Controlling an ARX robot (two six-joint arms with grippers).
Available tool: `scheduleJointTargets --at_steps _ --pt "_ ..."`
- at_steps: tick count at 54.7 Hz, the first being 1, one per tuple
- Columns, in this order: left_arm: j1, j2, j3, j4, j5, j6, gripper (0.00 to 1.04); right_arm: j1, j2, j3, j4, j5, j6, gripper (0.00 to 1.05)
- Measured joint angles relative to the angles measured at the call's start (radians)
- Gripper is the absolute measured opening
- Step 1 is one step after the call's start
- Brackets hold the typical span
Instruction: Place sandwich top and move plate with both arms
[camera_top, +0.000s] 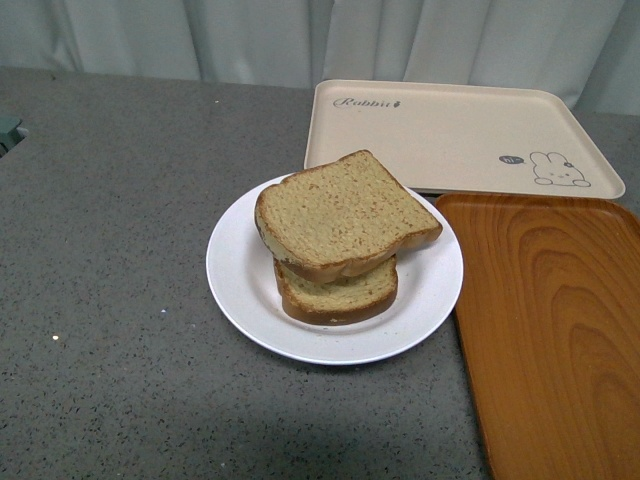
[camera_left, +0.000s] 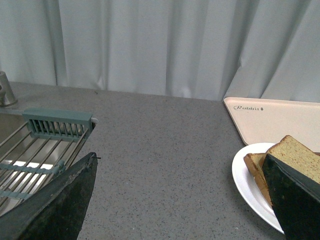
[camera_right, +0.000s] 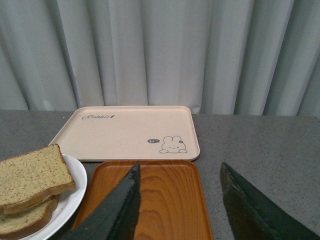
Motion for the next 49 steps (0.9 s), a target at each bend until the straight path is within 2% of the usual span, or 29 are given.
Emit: scheduleJointTargets --at_steps 9,12,14,18,24,30,37,43,49 --pt "0.000 0.000 0.000 0.000 0.000 0.000 0.98 0.000 0.000 0.000 0.000 0.000 0.000 0.76" --pt "-0.021 0.042 0.033 -0.105 -0.053 -0.119 0.98 0.000 0.000 0.000 0.000 0.000 0.000 0.89" --pt "-0.031 0.087 0.054 -0.182 -0.068 -0.293 0.98 0.000 0.000 0.000 0.000 0.000 0.001 0.97" --pt "-0.031 0.112 0.054 -0.213 -0.061 -0.537 0.98 0.000 -0.001 0.000 0.000 0.000 0.000 0.95" --pt "-0.071 0.206 0.066 -0.138 -0.116 -0.719 0.98 0.000 -0.001 0.000 0.000 0.000 0.001 0.96" --pt "-0.154 0.337 0.069 0.001 -0.185 -0.758 0.98 0.000 -0.001 0.000 0.000 0.000 0.001 0.96" --pt "-0.245 0.652 0.085 0.275 -0.240 -0.803 0.98 0.000 -0.001 0.000 0.000 0.000 0.001 0.96" --pt "-0.259 0.990 0.105 0.536 -0.298 -0.835 0.98 0.000 -0.001 0.000 0.000 0.000 0.001 0.96" --pt "-0.264 1.237 0.161 0.629 -0.304 -0.869 0.98 0.000 -0.001 0.000 0.000 0.000 0.001 0.96"
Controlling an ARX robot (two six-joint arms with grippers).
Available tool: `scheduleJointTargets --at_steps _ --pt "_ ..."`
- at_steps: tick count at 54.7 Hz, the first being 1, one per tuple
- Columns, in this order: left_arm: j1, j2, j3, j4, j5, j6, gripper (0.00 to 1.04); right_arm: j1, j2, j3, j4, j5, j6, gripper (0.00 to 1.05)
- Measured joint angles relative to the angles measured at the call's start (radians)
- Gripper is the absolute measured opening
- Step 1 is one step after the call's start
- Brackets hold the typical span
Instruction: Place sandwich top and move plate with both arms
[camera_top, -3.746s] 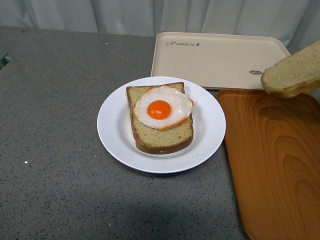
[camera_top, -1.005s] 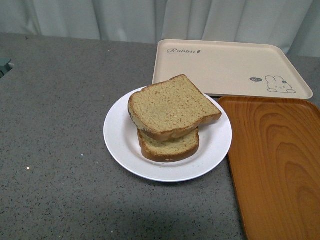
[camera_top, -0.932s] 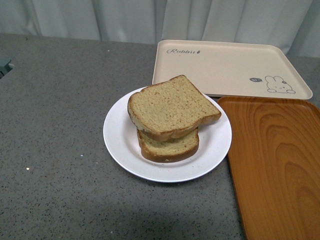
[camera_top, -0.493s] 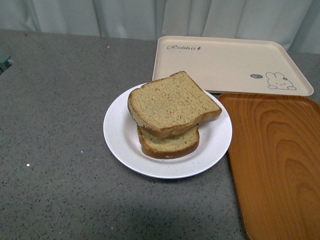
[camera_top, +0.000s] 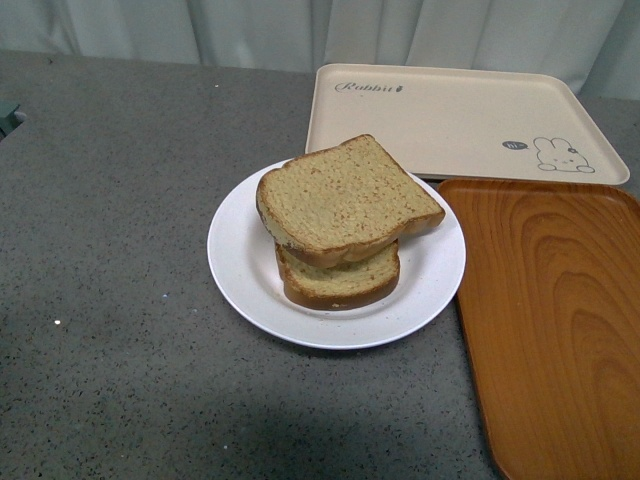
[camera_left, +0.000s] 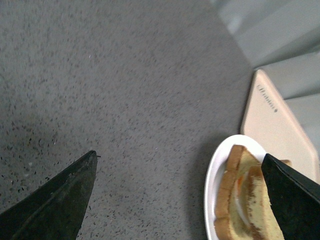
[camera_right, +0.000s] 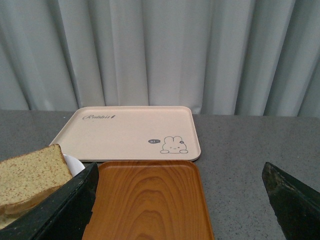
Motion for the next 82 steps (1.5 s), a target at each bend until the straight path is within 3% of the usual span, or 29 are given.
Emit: scheduleJointTargets --at_steps 9,36,82 --pt "-0.038 0.277 0.092 0.050 0.013 -0.085 0.98 0.000 0.000 0.000 0.000 0.000 0.000 0.96" --pt "-0.117 0.552 0.262 0.078 0.035 -0.230 0.98 0.000 0.000 0.000 0.000 0.000 0.000 0.96" --pt "-0.235 0.718 0.409 0.079 0.011 -0.372 0.98 0.000 0.000 0.000 0.000 0.000 0.000 0.96"
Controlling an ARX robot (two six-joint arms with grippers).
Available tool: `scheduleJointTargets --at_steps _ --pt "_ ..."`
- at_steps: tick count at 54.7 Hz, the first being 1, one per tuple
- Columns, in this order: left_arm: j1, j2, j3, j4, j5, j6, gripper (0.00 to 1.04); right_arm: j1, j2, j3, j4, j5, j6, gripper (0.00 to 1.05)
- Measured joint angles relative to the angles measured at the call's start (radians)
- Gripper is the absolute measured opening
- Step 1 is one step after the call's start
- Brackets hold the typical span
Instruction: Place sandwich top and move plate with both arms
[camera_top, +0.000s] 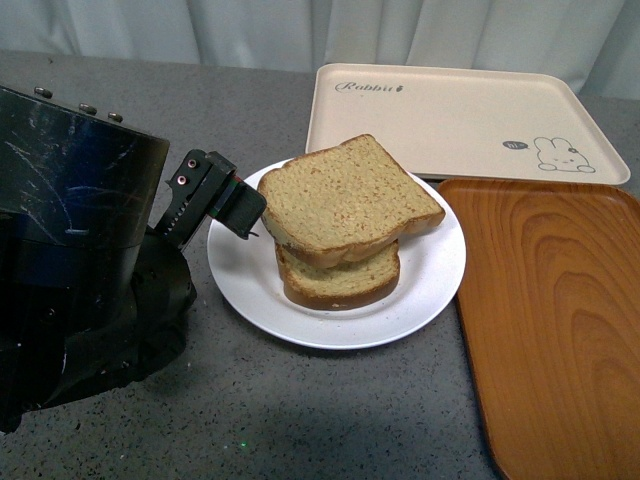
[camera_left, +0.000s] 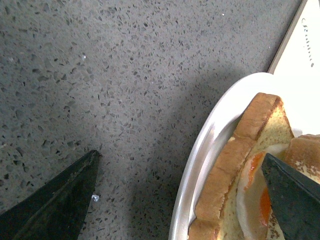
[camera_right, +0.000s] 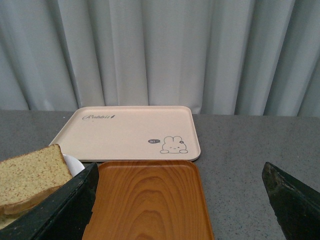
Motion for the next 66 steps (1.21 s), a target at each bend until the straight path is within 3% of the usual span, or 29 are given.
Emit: scheduleJointTargets --at_steps 19,49,53,66 --pt "-0.037 0.002 0.000 -0.004 -0.002 -0.039 0.98 0.000 0.000 0.000 0.000 0.000 0.000 0.96" --pt "-0.058 0.042 -0.001 0.020 0.025 -0.097 0.11 0.000 0.000 0.000 0.000 0.000 0.000 0.96" --pt "-0.053 0.021 -0.006 0.034 0.027 -0.103 0.04 0.000 0.000 0.000 0.000 0.000 0.000 0.96" --pt "0.006 -0.075 -0.024 -0.012 0.023 -0.093 0.04 0.000 0.000 0.000 0.000 0.000 0.000 0.96"
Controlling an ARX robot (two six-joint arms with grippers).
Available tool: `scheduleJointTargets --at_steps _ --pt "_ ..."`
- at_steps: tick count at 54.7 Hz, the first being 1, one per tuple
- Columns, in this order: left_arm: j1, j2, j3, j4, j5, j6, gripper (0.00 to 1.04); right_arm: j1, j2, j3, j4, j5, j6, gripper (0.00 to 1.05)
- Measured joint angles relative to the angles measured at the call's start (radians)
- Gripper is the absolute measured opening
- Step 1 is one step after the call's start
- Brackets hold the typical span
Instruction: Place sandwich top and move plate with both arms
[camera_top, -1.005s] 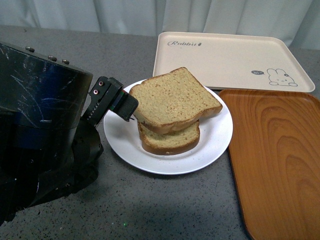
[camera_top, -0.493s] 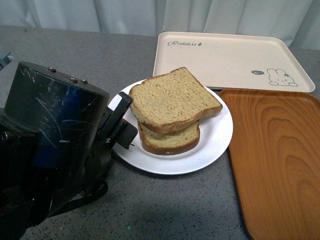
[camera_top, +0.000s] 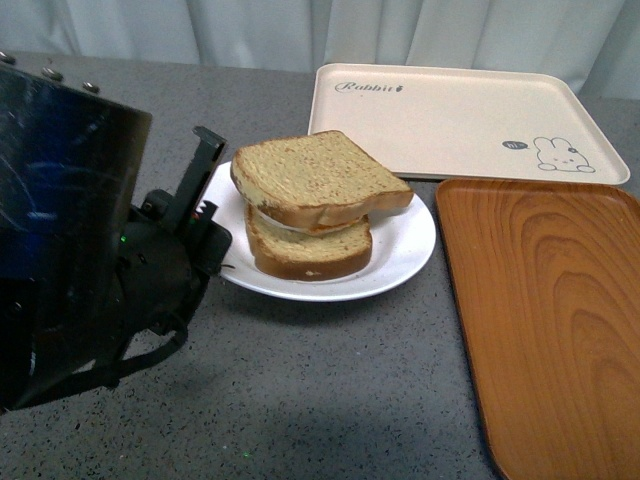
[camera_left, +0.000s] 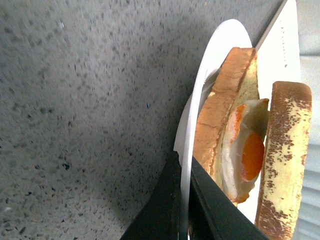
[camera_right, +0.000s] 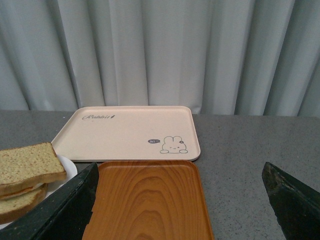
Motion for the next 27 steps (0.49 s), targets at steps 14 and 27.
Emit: scheduleJointTargets --at_steps 14,27 --pt "0.059 -0.078 0.091 -0.114 0.001 0.073 0.04 0.000 0.000 0.000 0.000 0.000 0.000 0.96" --pt "0.079 -0.085 0.228 -0.187 -0.002 0.136 0.04 0.000 0.000 0.000 0.000 0.000 0.000 0.96"
